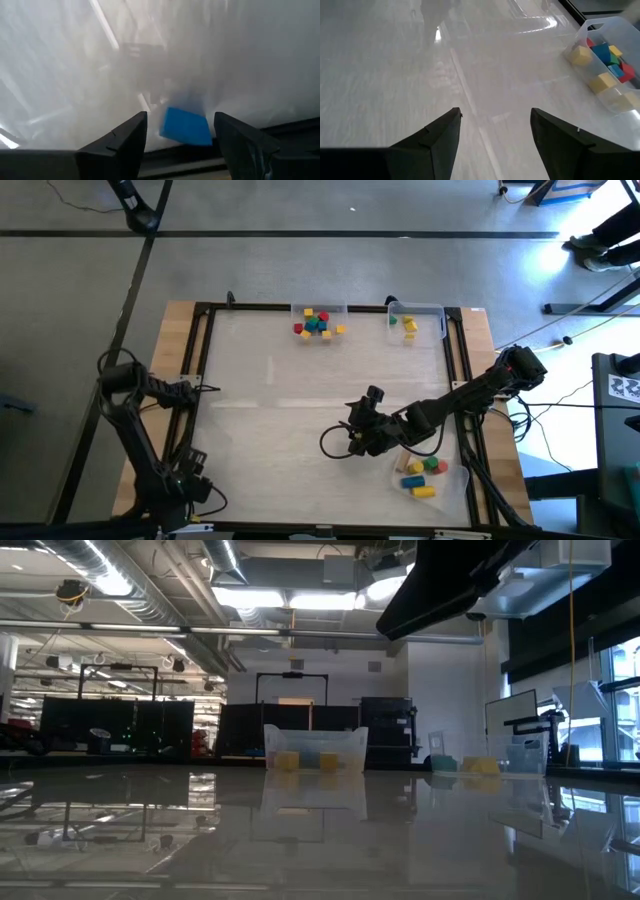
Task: Sort blocks by size
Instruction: Put the triangle blue block into the top right transparent bin
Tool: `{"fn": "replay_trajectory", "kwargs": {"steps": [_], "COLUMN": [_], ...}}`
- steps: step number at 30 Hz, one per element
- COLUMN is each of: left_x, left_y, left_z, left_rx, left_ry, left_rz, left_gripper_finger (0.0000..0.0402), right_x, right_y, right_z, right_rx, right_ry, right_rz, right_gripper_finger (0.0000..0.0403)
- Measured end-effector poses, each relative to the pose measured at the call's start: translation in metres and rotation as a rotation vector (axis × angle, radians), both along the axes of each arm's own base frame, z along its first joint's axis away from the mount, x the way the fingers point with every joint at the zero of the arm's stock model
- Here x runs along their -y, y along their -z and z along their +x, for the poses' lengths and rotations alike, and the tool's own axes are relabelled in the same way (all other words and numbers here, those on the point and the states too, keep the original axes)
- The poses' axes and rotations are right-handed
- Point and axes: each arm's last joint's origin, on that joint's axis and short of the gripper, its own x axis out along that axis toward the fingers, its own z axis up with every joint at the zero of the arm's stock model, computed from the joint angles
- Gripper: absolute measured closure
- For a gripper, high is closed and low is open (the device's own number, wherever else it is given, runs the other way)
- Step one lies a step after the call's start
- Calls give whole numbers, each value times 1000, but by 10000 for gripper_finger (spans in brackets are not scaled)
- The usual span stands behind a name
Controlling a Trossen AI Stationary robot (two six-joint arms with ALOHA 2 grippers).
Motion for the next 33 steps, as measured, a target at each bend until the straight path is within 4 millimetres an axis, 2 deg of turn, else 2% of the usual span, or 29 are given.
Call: {"fn": "replay_trajectory", "kwargs": {"steps": [6, 16, 19, 25, 30, 33], "left_x": [1, 0, -1, -2, -9, -16], "left_y": [10, 15, 15, 15, 10, -8], "left_z": [4, 11, 11, 15, 22, 26], "left_rx": [-135, -135, -135, -132, -103, -56], "left_ry": [-58, 27, 39, 10, -31, -79], "left_rz": [2, 11, 12, 16, 39, 46], "left_gripper_finger": [183, 185, 207, 283, 285, 285], "right_x": [0, 0, 0, 0, 0, 0], "right_y": [0, 0, 0, 0, 0, 0], "right_z": [0, 0, 0, 0, 0, 0], "right_rx": [2, 5, 5, 5, 4, 4], "right_ry": [3, 10, 10, 10, 9, 9], "right_rz": [-4, -10, -10, -10, -10, -10], "right_gripper_finger": [164, 164, 164, 164, 164, 164]}}
